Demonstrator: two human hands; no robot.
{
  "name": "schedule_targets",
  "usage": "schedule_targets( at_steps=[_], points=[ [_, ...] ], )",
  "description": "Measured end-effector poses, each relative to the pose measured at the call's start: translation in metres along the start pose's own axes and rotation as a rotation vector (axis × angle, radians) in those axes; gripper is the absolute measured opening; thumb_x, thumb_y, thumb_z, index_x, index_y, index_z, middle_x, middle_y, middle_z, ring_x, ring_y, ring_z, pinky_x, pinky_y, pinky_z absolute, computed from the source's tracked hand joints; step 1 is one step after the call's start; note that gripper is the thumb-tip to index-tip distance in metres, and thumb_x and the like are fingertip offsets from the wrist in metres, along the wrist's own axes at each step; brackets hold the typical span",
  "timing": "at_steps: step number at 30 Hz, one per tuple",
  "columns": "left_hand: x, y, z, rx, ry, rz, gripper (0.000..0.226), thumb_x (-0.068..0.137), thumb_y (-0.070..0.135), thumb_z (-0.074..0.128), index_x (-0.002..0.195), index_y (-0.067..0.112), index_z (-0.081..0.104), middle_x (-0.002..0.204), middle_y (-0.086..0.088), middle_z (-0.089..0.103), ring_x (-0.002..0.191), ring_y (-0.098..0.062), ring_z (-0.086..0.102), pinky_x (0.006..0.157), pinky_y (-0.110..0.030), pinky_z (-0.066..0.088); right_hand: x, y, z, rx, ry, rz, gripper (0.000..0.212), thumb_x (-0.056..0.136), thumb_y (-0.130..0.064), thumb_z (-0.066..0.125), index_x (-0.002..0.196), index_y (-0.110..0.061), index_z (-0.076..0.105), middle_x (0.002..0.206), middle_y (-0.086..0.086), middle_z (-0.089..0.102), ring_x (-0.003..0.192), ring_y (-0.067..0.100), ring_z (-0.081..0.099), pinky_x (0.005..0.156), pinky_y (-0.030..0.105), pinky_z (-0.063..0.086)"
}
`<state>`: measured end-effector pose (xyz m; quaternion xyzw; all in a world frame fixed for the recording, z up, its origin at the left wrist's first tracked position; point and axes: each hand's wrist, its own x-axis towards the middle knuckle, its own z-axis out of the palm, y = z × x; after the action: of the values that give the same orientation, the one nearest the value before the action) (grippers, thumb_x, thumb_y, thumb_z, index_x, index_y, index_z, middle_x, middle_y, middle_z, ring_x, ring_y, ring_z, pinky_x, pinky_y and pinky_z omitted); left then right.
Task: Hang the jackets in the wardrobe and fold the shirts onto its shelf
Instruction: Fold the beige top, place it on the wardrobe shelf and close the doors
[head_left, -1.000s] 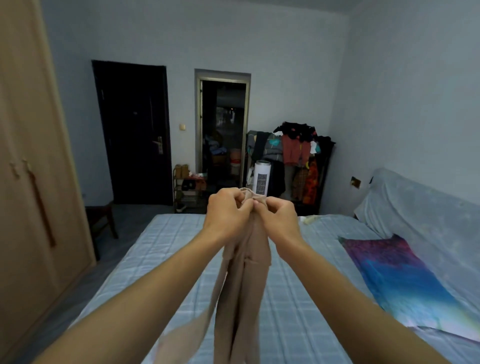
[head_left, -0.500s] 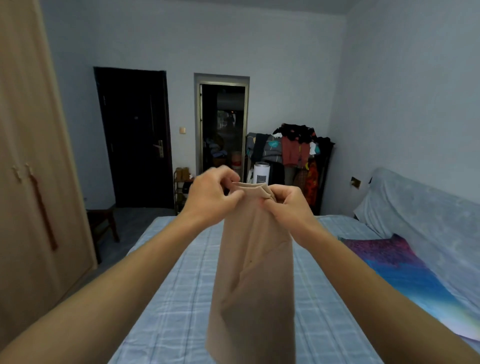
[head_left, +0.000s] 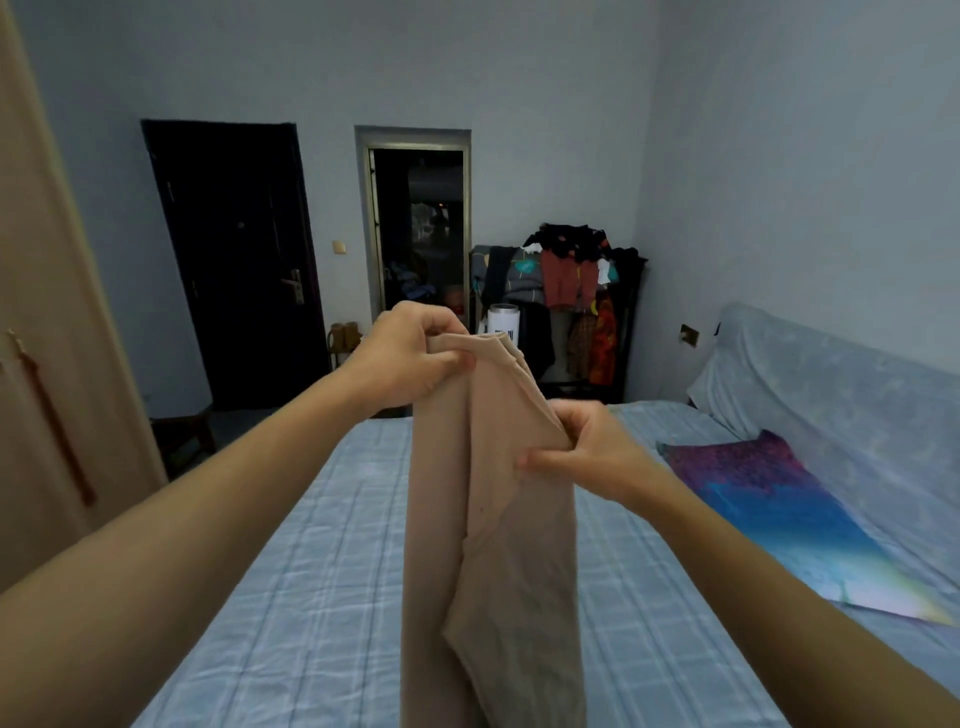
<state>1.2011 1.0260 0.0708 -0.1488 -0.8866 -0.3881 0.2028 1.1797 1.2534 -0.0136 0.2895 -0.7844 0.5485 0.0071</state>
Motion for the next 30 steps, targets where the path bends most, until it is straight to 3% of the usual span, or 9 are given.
schedule_targets(
  at_steps=[4, 7, 13, 16, 19, 21, 24, 30],
  points=[
    [0.002, -0.001, -0.003, 0.042, -0.004, 0.001, 0.004, 0.088, 0.019, 0.071, 0.090, 0.023, 0.072, 0.092, 0.004, 0.069, 0.093, -0.011, 0.063, 0.079, -0.035, 0.056, -0.013, 0.047, 0.019, 0.014, -0.007, 0.106, 0.020, 0.082, -0.002, 0.073, 0.101, -0.008, 0.072, 0.096, 0.004, 0.076, 0.092, 0.016, 0.072, 0.086, 0.044, 0.057],
    [0.000, -0.007, -0.005, 0.087, -0.004, 0.018, 0.003, 0.089, 0.020, 0.071, 0.090, 0.022, 0.071, 0.088, 0.008, 0.066, 0.088, -0.005, 0.061, 0.070, -0.026, 0.049, -0.012, 0.069, 0.029, 0.016, 0.070, 0.116, 0.015, 0.088, -0.007, 0.067, 0.102, -0.010, 0.073, 0.097, 0.004, 0.075, 0.093, 0.019, 0.072, 0.087, 0.046, 0.057],
    [-0.008, -0.037, -0.022, 0.189, -0.009, 0.014, 0.007, 0.087, 0.019, 0.072, 0.095, 0.020, 0.073, 0.090, 0.006, 0.069, 0.088, -0.004, 0.062, 0.070, -0.022, 0.047, -0.002, 0.082, 0.042, -0.024, 0.228, 0.067, 0.011, 0.093, -0.013, 0.058, 0.089, -0.010, 0.067, 0.083, 0.018, 0.067, 0.079, 0.038, 0.063, 0.071, 0.057, 0.053],
    [-0.013, -0.054, -0.029, 0.127, 0.011, -0.010, 0.007, 0.087, 0.018, 0.072, 0.094, 0.021, 0.075, 0.088, 0.005, 0.071, 0.084, -0.005, 0.065, 0.070, -0.026, 0.052, -0.001, 0.078, 0.048, 0.057, 0.270, 0.023, 0.011, 0.094, -0.011, 0.060, 0.089, -0.009, 0.069, 0.083, 0.014, 0.068, 0.075, 0.033, 0.066, 0.068, 0.049, 0.054],
    [-0.015, -0.063, -0.030, -0.027, 0.039, -0.036, 0.006, 0.089, 0.017, 0.071, 0.091, 0.021, 0.076, 0.085, 0.007, 0.070, 0.079, 0.000, 0.064, 0.064, -0.022, 0.049, -0.007, 0.082, 0.059, 0.134, 0.220, 0.054, 0.008, 0.089, -0.012, 0.069, 0.093, -0.006, 0.071, 0.086, 0.012, 0.072, 0.078, 0.028, 0.070, 0.067, 0.042, 0.058],
    [-0.012, -0.065, -0.030, -0.074, 0.050, -0.028, 0.006, 0.090, 0.017, 0.070, 0.090, 0.019, 0.076, 0.085, 0.005, 0.070, 0.081, -0.004, 0.065, 0.066, -0.025, 0.051, -0.011, 0.097, 0.071, 0.077, 0.135, 0.099, 0.018, 0.080, -0.017, 0.078, 0.088, -0.002, 0.070, 0.082, 0.014, 0.072, 0.074, 0.026, 0.070, 0.063, 0.036, 0.058],
    [-0.005, -0.071, -0.028, -0.096, 0.046, -0.005, 0.007, 0.091, 0.019, 0.069, 0.091, 0.019, 0.076, 0.087, 0.003, 0.071, 0.086, -0.009, 0.067, 0.073, -0.030, 0.056, -0.013, 0.130, 0.096, -0.035, 0.065, 0.191, 0.043, 0.070, -0.030, 0.080, 0.063, 0.003, 0.055, 0.058, 0.010, 0.056, 0.054, 0.015, 0.053, 0.047, 0.034, 0.042],
    [0.010, -0.114, -0.021, 0.069, -0.003, -0.009, 0.005, 0.089, 0.024, 0.070, 0.092, 0.025, 0.075, 0.086, 0.011, 0.069, 0.086, -0.002, 0.063, 0.069, -0.025, 0.051, -0.005, 0.166, 0.106, -0.165, 0.238, 0.251, 0.027, 0.081, 0.002, 0.062, 0.059, -0.010, 0.051, 0.055, -0.002, 0.052, 0.052, 0.005, 0.046, 0.049, 0.028, 0.039]
  ],
)
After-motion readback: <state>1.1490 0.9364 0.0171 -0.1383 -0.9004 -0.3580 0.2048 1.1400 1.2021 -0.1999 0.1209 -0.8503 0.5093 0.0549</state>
